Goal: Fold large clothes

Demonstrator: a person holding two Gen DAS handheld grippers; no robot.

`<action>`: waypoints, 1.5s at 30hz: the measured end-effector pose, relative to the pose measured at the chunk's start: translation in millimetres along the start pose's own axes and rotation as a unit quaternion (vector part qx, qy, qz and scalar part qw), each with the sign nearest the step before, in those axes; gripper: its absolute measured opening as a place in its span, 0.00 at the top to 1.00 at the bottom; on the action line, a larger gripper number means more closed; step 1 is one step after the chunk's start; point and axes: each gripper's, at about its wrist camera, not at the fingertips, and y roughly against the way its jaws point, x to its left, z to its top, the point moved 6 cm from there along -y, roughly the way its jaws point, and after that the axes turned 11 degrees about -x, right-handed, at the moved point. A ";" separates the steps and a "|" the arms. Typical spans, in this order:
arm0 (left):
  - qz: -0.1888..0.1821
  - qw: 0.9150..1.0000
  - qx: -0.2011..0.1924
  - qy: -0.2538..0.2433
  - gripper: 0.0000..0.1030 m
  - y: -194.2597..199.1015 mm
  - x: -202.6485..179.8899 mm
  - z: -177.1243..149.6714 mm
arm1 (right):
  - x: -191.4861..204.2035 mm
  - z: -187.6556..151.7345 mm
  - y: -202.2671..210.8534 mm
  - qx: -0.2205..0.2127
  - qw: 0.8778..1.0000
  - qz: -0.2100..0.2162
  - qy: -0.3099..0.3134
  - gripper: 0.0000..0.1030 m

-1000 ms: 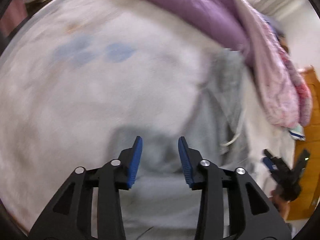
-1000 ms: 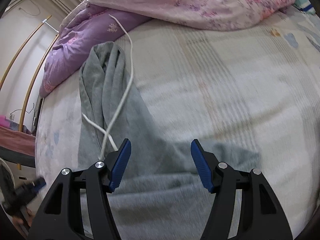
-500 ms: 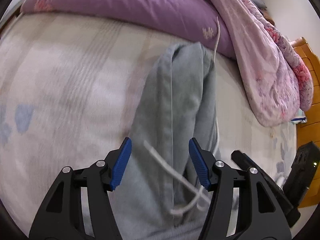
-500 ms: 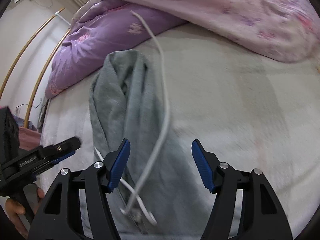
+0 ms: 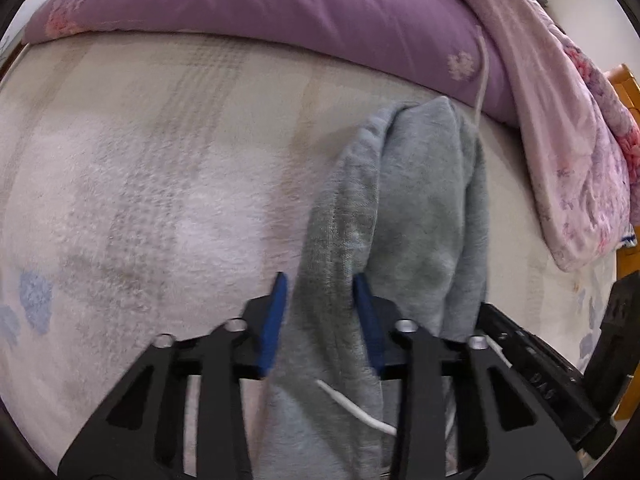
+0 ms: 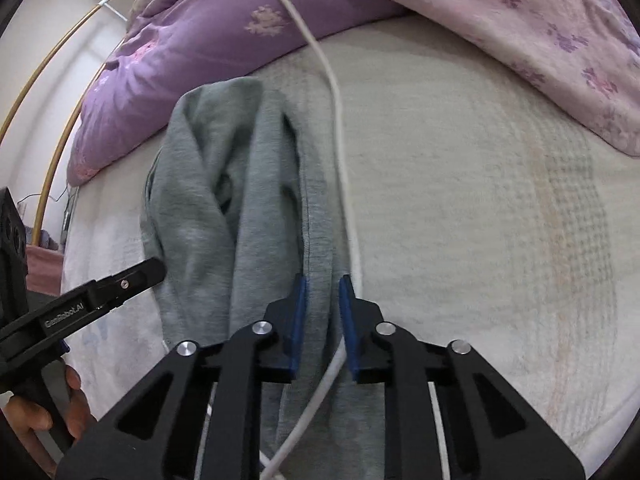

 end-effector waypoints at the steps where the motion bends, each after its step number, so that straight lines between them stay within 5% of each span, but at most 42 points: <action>1: 0.003 1.000 -0.001 0.006 0.73 -0.5 2.9 0.4 | -2.3 -0.3 0.6 0.001 1.000 0.006 -0.007 0.84; 8: 0.028 0.999 0.024 -0.019 0.74 -20.4 -2.7 -3.5 | 1.1 -2.7 -11.7 0.023 0.999 0.023 -0.011 0.83; 10: 0.032 0.999 0.022 -0.024 0.93 -22.1 -2.6 -4.1 | -2.9 -0.5 -8.6 0.010 1.000 0.014 -0.006 0.91; 11: 0.029 0.999 0.015 -0.018 0.93 -18.9 -2.6 -2.0 | -3.7 1.7 -6.3 0.003 1.000 0.011 -0.006 0.92; 22: 0.013 0.994 -0.108 0.025 0.93 105.3 22.9 -7.3 | -34.9 6.7 135.5 -0.159 0.986 0.026 -0.035 0.93; 29: 0.029 0.992 -0.111 0.045 0.93 180.4 65.9 -80.3 | -61.2 -51.8 216.7 -0.187 0.979 0.027 -0.081 0.93; 35: 0.045 0.996 -0.047 0.060 0.92 196.1 86.4 -180.4 | -74.0 -139.5 241.2 -0.113 0.989 0.016 -0.089 0.93; 41: 0.026 0.990 0.018 0.135 0.79 186.2 109.7 -241.8 | -104.8 -214.0 213.9 0.002 0.985 -0.024 -0.169 0.87; 44: 0.003 0.987 -0.030 0.161 0.42 212.9 114.6 -228.6 | -96.8 -207.8 227.2 -0.008 0.988 -0.022 -0.151 0.85; 45: -0.002 0.985 -0.044 0.166 0.42 220.0 114.9 -223.3 | -93.4 -202.3 231.3 -0.014 0.989 -0.018 -0.146 0.81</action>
